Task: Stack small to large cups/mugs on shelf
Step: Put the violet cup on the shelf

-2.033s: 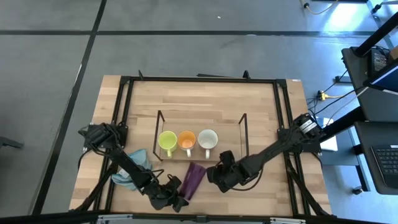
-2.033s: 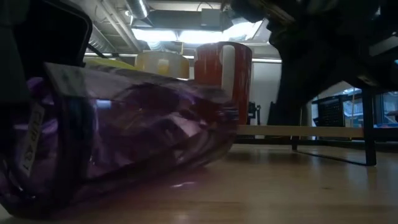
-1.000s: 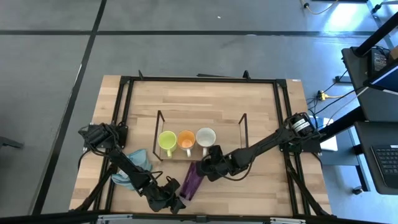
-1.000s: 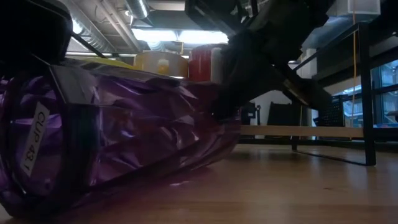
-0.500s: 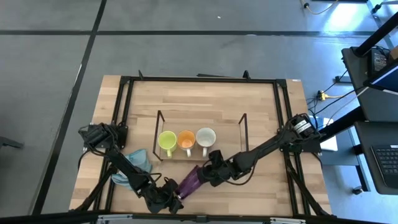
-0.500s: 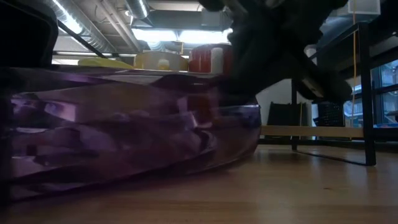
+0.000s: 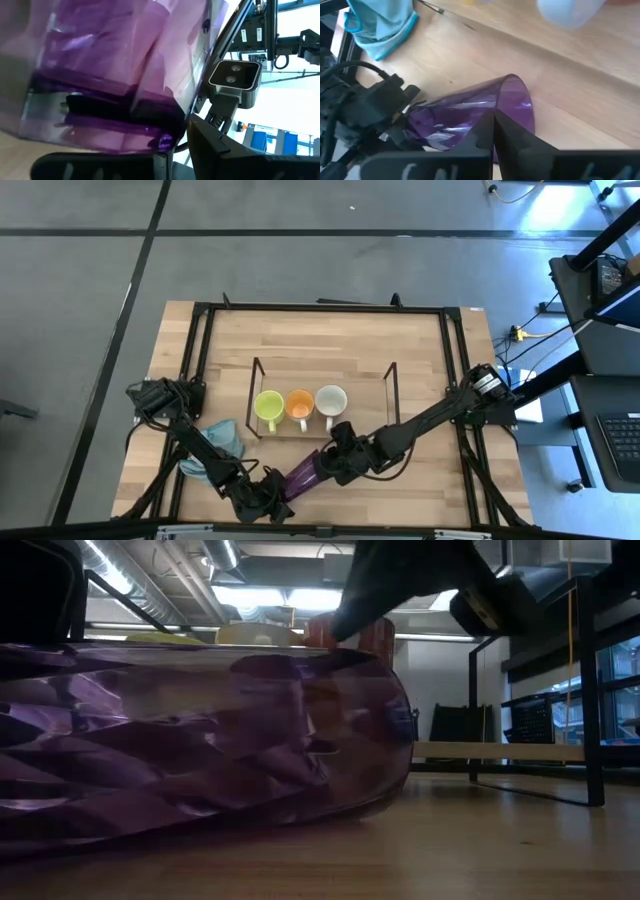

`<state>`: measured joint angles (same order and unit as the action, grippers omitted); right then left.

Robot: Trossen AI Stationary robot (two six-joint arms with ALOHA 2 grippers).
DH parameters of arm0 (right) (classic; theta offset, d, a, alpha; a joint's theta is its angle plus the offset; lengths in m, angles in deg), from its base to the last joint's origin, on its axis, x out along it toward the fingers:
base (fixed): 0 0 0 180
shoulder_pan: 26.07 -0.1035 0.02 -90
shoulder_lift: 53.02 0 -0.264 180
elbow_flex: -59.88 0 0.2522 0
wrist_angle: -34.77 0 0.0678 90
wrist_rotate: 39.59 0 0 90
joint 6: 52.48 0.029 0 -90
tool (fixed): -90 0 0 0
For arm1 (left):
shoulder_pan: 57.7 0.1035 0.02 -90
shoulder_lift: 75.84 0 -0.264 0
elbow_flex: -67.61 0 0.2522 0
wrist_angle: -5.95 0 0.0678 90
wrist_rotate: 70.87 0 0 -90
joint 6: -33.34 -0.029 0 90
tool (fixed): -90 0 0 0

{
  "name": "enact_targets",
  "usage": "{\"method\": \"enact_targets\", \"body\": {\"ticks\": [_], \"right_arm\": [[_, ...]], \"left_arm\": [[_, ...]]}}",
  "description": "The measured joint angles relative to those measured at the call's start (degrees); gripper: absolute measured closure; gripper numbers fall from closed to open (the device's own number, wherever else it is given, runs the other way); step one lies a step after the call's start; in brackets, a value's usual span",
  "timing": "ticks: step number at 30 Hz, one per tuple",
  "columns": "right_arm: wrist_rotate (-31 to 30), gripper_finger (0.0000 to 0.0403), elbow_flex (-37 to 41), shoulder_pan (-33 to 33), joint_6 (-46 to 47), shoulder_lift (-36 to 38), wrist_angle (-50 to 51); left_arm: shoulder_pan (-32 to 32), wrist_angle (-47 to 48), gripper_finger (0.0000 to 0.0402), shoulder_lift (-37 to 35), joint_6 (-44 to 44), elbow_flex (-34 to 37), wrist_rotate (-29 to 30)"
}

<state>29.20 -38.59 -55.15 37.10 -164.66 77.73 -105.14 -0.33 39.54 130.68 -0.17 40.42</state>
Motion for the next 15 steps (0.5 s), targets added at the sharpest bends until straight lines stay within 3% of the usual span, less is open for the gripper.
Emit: {"method": "enact_targets", "body": {"ticks": [8,15], "right_arm": [[-0.5,0.0393,-0.4,-1.3,5.1,0.0,10.9],[0.7,0.0399,0.8,-2.3,6.4,0.0,9.1]], "left_arm": [[-1.0,0.0,0.0357,0.0,-0.2,0.0,1.9],[-1.6,0.1,0.0357,0.0,0.5,0.0,3.0]]}}
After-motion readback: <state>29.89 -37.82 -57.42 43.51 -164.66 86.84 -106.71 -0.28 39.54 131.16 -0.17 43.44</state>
